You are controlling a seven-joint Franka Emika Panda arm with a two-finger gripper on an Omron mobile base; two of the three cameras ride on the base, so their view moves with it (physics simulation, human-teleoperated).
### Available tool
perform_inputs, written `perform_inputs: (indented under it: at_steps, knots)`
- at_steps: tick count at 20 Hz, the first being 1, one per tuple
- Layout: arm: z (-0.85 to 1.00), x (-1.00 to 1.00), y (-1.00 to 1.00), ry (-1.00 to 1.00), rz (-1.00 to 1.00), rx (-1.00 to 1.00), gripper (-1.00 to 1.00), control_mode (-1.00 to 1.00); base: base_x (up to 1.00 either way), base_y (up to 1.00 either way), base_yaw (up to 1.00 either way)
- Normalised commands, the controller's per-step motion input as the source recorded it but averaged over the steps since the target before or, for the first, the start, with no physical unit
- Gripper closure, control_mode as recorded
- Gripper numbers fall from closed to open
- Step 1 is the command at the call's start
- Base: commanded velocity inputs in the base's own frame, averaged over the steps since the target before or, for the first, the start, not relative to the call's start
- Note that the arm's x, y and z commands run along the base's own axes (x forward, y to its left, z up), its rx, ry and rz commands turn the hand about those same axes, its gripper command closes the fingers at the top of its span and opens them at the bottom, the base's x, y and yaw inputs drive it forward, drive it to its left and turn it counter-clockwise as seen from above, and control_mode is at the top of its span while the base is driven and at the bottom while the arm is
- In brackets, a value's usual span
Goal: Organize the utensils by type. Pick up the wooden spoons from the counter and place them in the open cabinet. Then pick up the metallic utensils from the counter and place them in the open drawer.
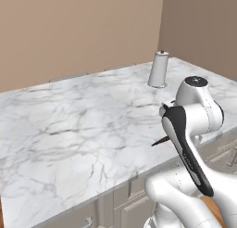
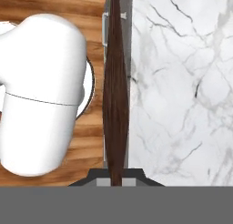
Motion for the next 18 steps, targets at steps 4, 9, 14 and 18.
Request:
perform_inputs:
  at_steps: [4,9,14,18]
  knots:
    - [0.0,0.0,0.0,0.0,0.0,0.0,1.0,1.0,-0.57,-0.13,-0.19]
    - [0.0,0.0,0.0,0.0,0.0,0.0,1.0,1.0,-0.59,-0.27,-0.27]
    - [0.0,0.0,0.0,0.0,0.0,0.0,1.0,1.0,-0.25,-0.32,-0.41]
    - [0.0,0.0,0.0,0.0,0.0,0.0,1.0,1.0,-0.16,-0.33,-0.56]
